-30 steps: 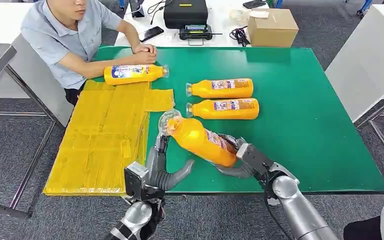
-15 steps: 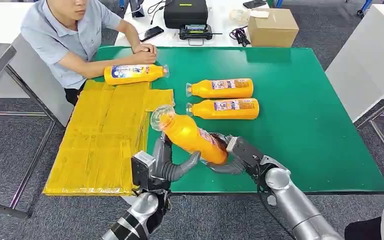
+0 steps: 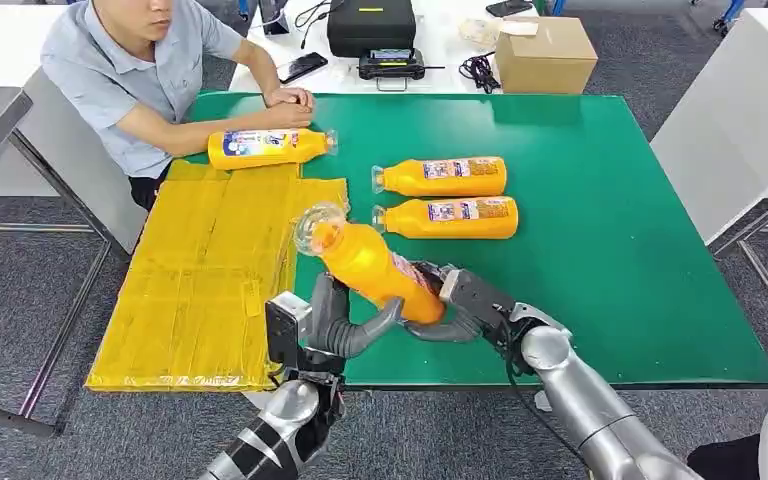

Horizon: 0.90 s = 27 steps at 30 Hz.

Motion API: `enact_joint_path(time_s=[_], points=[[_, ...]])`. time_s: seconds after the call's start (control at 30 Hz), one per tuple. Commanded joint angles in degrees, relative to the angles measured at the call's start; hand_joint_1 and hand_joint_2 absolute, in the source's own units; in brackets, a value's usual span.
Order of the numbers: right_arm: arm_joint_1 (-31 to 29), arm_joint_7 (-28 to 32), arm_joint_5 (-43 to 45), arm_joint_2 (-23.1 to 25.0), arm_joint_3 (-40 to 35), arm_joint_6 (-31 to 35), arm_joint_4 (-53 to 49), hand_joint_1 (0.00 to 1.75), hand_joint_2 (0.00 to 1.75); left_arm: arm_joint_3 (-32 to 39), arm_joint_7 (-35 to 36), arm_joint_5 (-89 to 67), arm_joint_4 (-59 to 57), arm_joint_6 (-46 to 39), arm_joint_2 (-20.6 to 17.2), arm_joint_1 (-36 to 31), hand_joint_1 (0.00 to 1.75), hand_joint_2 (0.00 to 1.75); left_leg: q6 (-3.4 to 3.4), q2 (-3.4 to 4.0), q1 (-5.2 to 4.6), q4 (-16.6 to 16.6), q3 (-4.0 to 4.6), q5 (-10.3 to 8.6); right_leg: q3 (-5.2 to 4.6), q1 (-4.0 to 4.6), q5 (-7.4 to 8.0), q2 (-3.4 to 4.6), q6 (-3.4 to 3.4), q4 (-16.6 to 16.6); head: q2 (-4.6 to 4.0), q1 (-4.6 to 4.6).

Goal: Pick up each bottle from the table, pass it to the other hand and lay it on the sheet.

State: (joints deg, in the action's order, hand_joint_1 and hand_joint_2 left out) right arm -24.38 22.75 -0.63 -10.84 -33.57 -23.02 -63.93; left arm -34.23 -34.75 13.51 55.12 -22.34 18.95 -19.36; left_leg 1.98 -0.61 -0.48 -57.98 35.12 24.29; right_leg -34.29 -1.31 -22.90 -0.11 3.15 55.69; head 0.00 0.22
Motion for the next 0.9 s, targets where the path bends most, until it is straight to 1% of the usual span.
enact_joint_path(time_s=[0.03,0.07,0.23,0.3,0.33,0.37,0.43,0.47,0.57,0.63,0.8,0.83,0.87,0.9], points=[[-3.66,-0.96,0.9,0.69,-4.78,0.45,3.64,1.75,1.75,-0.24,0.17,2.54,-3.28,1.82,-0.57,-3.3,1.54,1.75,-0.12,0.14,0.07,-0.01,-0.18,0.09,0.15,0.08,-0.04,0.1,-0.14,-0.01,0.0,0.0],[-3.85,-1.0,1.15,0.66,-4.82,0.45,4.41,1.75,1.75,-0.32,0.08,2.73,-2.7,2.31,-0.72,-3.12,1.75,1.75,-0.1,0.11,0.06,-0.01,-0.14,0.07,0.12,0.06,-0.03,0.09,-0.12,-0.01,0.0,0.0],[-4.44,-0.74,1.32,1.17,-4.99,0.71,6.57,1.75,1.75,-0.07,0.67,4.42,-0.95,4.37,-1.07,-2.59,1.75,1.75,-0.16,0.22,0.11,-0.04,-0.27,0.15,0.24,0.12,-0.07,0.18,-0.19,-0.01,0.0,0.0],[-4.99,-0.81,0.93,1.46,-5.26,0.88,7.26,1.75,1.75,0.08,0.96,5.34,-0.4,5.75,-1.42,-2.5,1.75,1.75,-0.1,0.16,0.06,-0.01,-0.14,0.07,0.11,0.07,-0.02,0.13,-0.12,-0.02,0.0,0.0],[-5.05,-0.81,0.87,1.51,-5.27,0.96,7.39,1.75,1.75,0.12,0.98,5.45,-0.31,5.9,-1.48,-2.49,1.75,1.75,-0.16,0.21,0.11,-0.04,-0.26,0.14,0.24,0.12,-0.07,0.16,-0.19,-0.01,0.0,0.02],[-5.33,-0.81,0.65,1.71,-5.33,1.19,7.78,1.75,1.75,0.37,1.4,6.28,-0.04,6.92,-1.58,-2.42,1.75,1.75,-0.11,0.17,0.06,-0.01,-0.15,0.08,0.11,0.07,-0.02,0.14,-0.13,-0.01,0.0,-0.02],[-5.52,-0.75,0.3,1.79,-5.21,1.69,7.95,1.75,1.75,0.58,1.66,6.74,0.03,7.58,-1.69,-2.34,1.75,1.75,-0.14,0.23,0.09,-0.03,-0.2,0.12,0.15,0.1,-0.04,0.19,-0.17,0.01,0.0,0.0],[-5.49,-0.68,0.23,1.8,-5.11,1.85,7.88,1.69,1.75,0.71,1.9,7.08,0.03,7.97,-1.72,-2.32,1.75,1.75,-0.1,0.16,0.05,0.0,-0.15,0.08,0.11,0.06,-0.02,0.14,-0.12,-0.01,0.0,0.0],[-5.49,-0.68,0.23,1.8,-5.11,1.85,7.88,1.69,1.75,0.71,1.9,7.08,0.03,7.97,-1.72,-2.32,1.75,1.75,-0.16,0.21,0.11,-0.03,-0.25,0.14,0.22,0.13,-0.06,0.17,-0.18,-0.01,0.0,-0.02],[-5.49,-0.68,0.23,1.8,-5.11,1.85,7.88,1.69,1.75,0.71,1.9,7.08,0.03,7.97,-1.72,-2.32,1.75,1.75,-0.11,0.16,0.07,-0.02,-0.14,0.08,0.11,0.07,-0.03,0.13,-0.13,0.0,0.0,0.0],[-5.49,-0.68,0.23,1.8,-5.11,1.85,7.88,1.69,1.75,0.71,1.9,7.08,0.03,7.97,-1.72,-2.32,1.75,1.75,-0.14,0.17,0.08,-0.03,-0.19,0.11,0.17,0.09,-0.05,0.13,-0.16,0.01,0.0,0.0],[-5.35,-0.62,0.26,1.77,-4.96,1.94,7.72,1.17,1.75,0.73,2.0,7.2,-0.02,8.15,-1.72,-2.32,1.75,1.75,-0.11,0.13,0.07,-0.01,-0.13,0.07,0.11,0.08,-0.03,0.1,-0.13,-0.01,0.0,0.0],[-4.57,-0.51,0.37,2.0,-3.79,2.65,7.28,0.03,1.75,0.81,1.86,7.05,0.35,8.3,-1.87,-2.15,1.75,1.75,-0.16,0.19,0.11,-0.04,-0.23,0.13,0.2,0.12,-0.07,0.15,-0.18,0.01,0.0,0.0],[-3.94,-0.54,0.19,2.02,-3.16,3.19,6.93,0.0,1.75,0.85,1.95,6.52,0.88,7.7,-2.04,-1.89,1.75,1.75,-0.13,0.13,0.07,-0.02,-0.17,0.09,0.15,0.08,-0.05,0.1,-0.14,0.0,0.0,0.0]])
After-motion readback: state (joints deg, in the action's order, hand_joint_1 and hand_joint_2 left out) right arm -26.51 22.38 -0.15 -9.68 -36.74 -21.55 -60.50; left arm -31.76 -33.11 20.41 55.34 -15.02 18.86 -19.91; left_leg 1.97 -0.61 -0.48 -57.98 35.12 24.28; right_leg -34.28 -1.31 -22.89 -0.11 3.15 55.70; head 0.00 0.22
